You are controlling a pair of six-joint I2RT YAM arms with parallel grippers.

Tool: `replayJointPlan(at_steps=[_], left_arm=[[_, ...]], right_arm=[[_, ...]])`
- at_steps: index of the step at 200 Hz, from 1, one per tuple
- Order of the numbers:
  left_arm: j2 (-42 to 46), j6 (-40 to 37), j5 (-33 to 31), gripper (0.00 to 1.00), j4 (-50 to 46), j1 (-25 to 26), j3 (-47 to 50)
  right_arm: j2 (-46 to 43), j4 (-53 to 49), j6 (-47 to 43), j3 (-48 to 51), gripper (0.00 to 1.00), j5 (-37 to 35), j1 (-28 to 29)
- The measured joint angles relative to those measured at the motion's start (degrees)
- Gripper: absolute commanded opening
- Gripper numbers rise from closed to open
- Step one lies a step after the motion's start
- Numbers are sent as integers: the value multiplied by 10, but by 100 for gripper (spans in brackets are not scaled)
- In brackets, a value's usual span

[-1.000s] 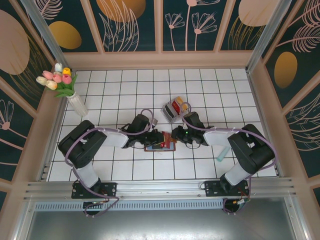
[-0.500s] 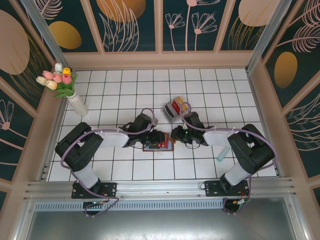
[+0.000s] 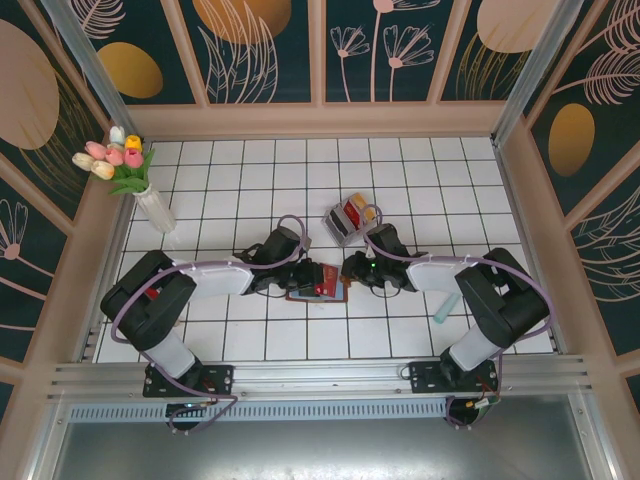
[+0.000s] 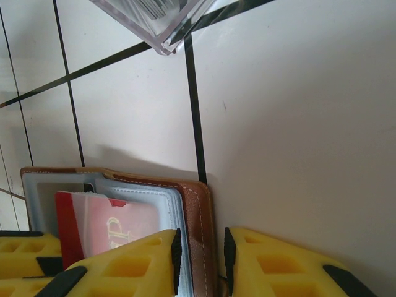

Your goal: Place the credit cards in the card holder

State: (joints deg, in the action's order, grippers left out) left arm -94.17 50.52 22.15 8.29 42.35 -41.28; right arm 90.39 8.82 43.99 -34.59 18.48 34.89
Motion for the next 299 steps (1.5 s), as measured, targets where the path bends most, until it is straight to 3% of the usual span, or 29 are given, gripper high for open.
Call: replayJointPlan(at_steps=[33,84,136,229,256,279,299], left_arm=[[1,3,3,9,6,0,0],[1,55,4,6,88,0,47],[1,123,7,10,180,0,91],[-19,147,16,13,209,21,90],[-15,143,-2,19,188,24,86],[-6,129,-14,33,162,24,76],[14,118,-26,40,140,24,72]], right_arm=[[1,0,0,0,28,0,0],[1,2,5,0,27,0,0],[2,18,28,8,24,9,2],[2,31,44,16,23,9,3],[1,31,45,16,27,7,3],[-5,18,43,12,34,3,4],[-17,-23,29,-4,40,-18,5]])
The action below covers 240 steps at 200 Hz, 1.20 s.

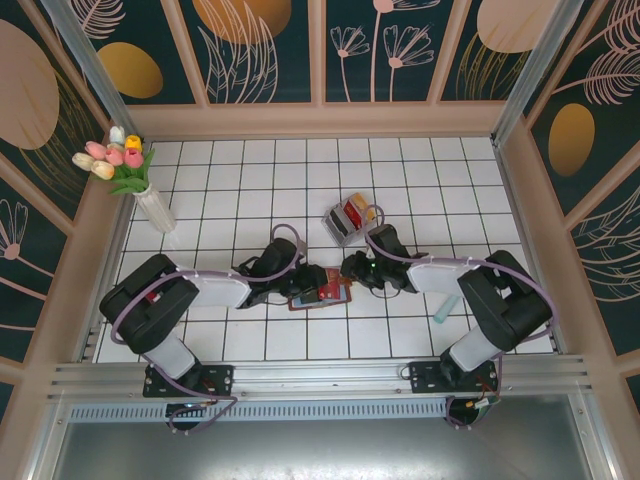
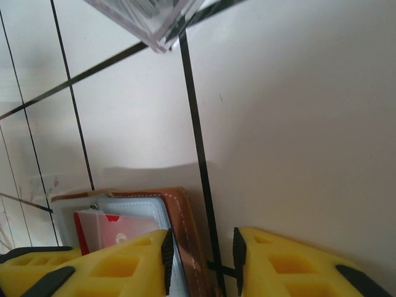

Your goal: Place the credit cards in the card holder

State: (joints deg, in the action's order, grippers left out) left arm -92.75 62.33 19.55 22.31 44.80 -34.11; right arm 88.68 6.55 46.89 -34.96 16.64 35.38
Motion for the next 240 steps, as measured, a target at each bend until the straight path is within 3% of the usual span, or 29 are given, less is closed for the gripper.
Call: replayJointPlan(at_steps=[53,81,114,132,177,215,240], left_arm=[[102,-37,-77,47,-87,0,-15],[144,-43,-133,45,-136,-2,-16],[153,-42,-146,41,-142,-23,3],[146,-41,-148,50,-145,-32,16],[131,-38,-157,60,-157,-33,38],[103,-37,-135,58,-139,-33,49],[84,-38,-119,44,-114,-36,49]], right_arm=[[-92,-82,-32,-31,41,-64,2],[-117,-85,-54,-50,22,-57,31],[-53,-92,-62,-115,8,-56,104],[2,-114,-60,-156,6,-81,140],[72,-161,-51,-186,3,-125,186],[83,-186,-46,-200,3,-140,195],[91,-198,-46,-208,3,-142,201]])
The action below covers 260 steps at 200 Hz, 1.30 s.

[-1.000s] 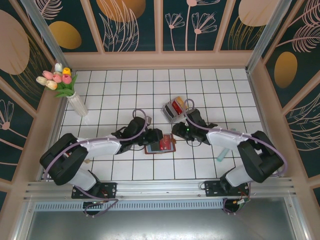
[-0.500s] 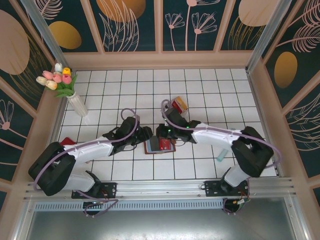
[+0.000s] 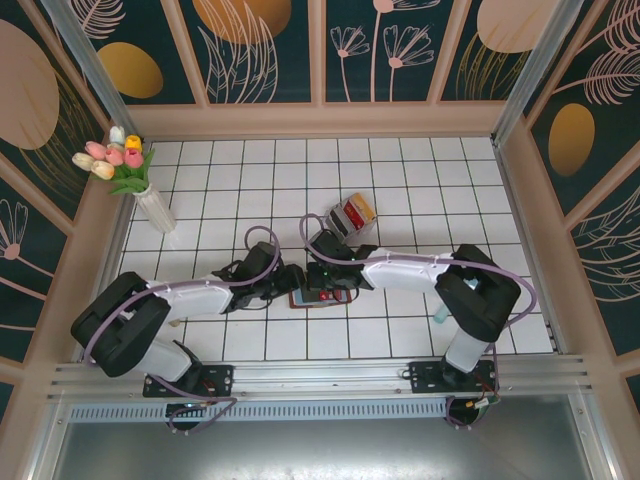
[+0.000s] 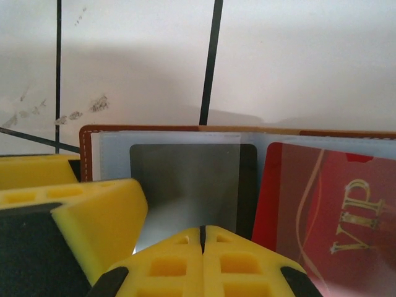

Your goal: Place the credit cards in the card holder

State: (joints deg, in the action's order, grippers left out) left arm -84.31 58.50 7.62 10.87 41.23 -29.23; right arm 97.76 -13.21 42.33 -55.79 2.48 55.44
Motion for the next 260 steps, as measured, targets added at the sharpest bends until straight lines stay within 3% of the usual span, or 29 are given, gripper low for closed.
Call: replayJointPlan(at_steps=[33,87,169,260], left_arm=[[-11,-1,10,22,11,0,0],[-11,-7,13,0,23,0,1],[-1,-19,14,0,22,0,1],[40,-35,30,0,23,0,1]], right_arm=[[15,-19,0,-5,3,-9,9],[27,-68,0,-29,3,-50,22],[26,-138,-10,-38,4,-106,24],[-37,-106,-22,-38,16,-83,-4]])
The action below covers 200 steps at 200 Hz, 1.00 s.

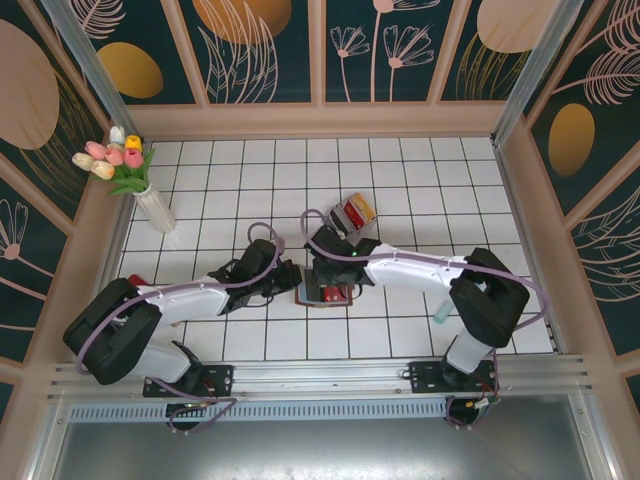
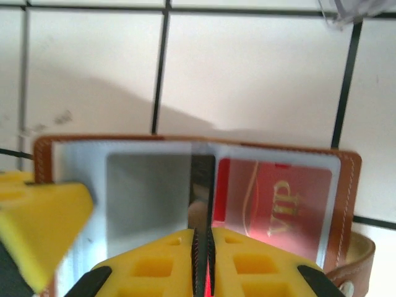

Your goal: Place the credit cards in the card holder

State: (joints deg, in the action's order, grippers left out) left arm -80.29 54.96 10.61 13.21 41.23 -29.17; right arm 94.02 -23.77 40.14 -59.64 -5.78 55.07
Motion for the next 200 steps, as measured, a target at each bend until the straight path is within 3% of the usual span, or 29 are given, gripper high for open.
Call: replayJointPlan(at_steps=[87,120,160,188,200], left_arm=[[28,-2,51,21,31,0,0],[21,0,75,17,48,0,0],[-2,3,82,0,48,0,0],[-5,7,82,0,48,0,0],[-5,10,82,0,50,0,0]], right_arm=[[17,91,8,47,11,96,-47],[21,112,12,63,10,118,-55],[21,117,20,70,11,123,-60],[18,120,25,71,17,122,-60],[8,120,27,72,24,120,-60]])
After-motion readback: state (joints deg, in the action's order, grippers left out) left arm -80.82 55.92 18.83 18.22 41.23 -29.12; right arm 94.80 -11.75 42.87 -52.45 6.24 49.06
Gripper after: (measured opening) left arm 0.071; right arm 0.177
